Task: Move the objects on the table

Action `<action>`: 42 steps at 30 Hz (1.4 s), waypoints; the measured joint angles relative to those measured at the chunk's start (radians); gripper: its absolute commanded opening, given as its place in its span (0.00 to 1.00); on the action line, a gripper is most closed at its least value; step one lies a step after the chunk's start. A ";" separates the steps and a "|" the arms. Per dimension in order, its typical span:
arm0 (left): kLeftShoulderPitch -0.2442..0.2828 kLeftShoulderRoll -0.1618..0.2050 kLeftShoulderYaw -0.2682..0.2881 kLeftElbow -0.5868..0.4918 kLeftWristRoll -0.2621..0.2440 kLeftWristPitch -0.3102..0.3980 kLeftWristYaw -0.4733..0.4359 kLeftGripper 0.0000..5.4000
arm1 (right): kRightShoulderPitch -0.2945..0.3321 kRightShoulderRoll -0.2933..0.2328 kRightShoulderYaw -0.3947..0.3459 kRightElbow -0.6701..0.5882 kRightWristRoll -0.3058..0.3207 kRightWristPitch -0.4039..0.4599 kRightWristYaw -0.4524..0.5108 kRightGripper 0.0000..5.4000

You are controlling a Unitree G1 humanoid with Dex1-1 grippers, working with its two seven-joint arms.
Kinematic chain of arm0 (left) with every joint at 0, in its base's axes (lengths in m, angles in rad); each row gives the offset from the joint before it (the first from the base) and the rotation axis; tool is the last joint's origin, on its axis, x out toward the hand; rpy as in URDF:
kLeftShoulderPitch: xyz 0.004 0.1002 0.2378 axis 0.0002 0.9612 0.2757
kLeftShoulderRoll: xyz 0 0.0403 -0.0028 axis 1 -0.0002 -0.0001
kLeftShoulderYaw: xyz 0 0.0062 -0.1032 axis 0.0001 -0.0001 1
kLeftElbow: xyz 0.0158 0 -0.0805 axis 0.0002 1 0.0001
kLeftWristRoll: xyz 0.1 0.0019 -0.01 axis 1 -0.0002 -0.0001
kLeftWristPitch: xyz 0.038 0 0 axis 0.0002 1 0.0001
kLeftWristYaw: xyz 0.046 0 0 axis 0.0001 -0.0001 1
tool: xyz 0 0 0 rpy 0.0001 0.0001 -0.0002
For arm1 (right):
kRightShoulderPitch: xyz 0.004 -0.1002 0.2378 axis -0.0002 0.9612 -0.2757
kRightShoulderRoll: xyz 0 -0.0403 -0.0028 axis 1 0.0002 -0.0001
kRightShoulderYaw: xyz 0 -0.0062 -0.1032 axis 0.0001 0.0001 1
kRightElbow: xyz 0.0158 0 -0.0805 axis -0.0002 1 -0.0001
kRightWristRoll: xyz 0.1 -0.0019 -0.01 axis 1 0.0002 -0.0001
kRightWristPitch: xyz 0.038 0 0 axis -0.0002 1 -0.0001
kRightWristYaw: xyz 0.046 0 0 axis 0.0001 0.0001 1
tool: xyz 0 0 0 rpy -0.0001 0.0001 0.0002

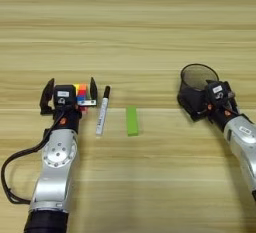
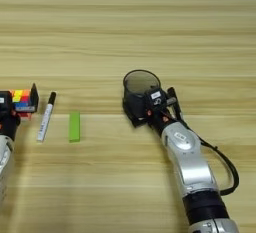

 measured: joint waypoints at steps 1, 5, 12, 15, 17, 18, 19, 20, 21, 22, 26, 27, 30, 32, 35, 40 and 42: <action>0.000 0.000 0.000 0.000 0.000 0.000 0.000 1.00 | 0.001 0.000 0.001 -0.002 0.000 0.000 0.004 0.90; 0.000 0.000 -0.001 0.000 0.000 0.000 0.003 1.00 | 0.023 0.002 0.011 -0.043 0.000 0.002 0.016 0.90; 0.000 -0.001 -0.002 -0.001 0.001 0.000 0.007 1.00 | 0.090 0.010 0.043 -0.143 0.014 0.040 0.035 0.90; 0.000 -0.001 -0.003 -0.001 0.001 0.000 0.007 1.00 | 0.127 0.012 0.068 -0.188 0.015 0.061 0.045 0.90; 0.000 -0.001 -0.003 -0.001 0.001 0.000 0.007 1.00 | 0.147 0.016 0.083 -0.212 0.015 0.067 0.048 0.90; 0.000 -0.001 -0.003 -0.001 0.001 0.001 0.007 1.00 | 0.158 0.016 0.090 -0.228 0.015 0.072 0.048 0.90; 0.000 -0.001 -0.003 -0.001 0.001 0.001 0.007 1.00 | 0.166 0.017 0.098 -0.238 0.015 0.076 0.048 0.90; 0.000 -0.001 -0.004 -0.001 0.001 0.001 0.007 1.00 | 0.170 0.018 0.101 -0.244 0.014 0.078 0.048 0.90; 0.000 -0.001 -0.004 -0.001 0.001 0.001 0.007 1.00 | 0.178 0.018 0.106 -0.253 0.014 0.079 0.048 0.90; 0.000 -0.001 -0.004 -0.001 0.001 0.000 0.008 1.00 | 0.186 0.018 0.112 -0.262 0.014 0.081 0.048 0.90; 0.000 -0.001 -0.004 -0.001 0.001 0.000 0.008 1.00 | 0.201 0.019 0.123 -0.276 0.014 0.082 0.048 0.90; 0.000 -0.001 -0.003 -0.001 0.001 0.000 0.008 1.00 | 0.203 0.018 0.128 -0.279 0.014 0.082 0.048 0.90; 0.000 -0.001 -0.003 -0.001 0.000 0.000 0.008 1.00 | 0.212 0.019 0.145 -0.291 0.014 0.082 0.049 0.90; 0.000 -0.001 -0.003 -0.001 0.000 0.000 0.008 1.00 | 0.216 0.019 0.153 -0.294 0.013 0.081 0.049 0.90; 0.000 -0.001 -0.003 -0.001 0.001 0.000 0.008 1.00 | 0.217 0.018 0.160 -0.294 0.013 0.081 0.049 0.90; 0.000 -0.001 -0.003 -0.001 0.001 0.000 0.008 1.00 | 0.217 0.014 0.163 -0.294 0.013 0.079 0.050 1.00; 0.000 -0.001 -0.003 -0.001 0.001 0.000 0.008 1.00 | 0.225 0.012 0.166 -0.286 0.014 0.085 0.052 1.00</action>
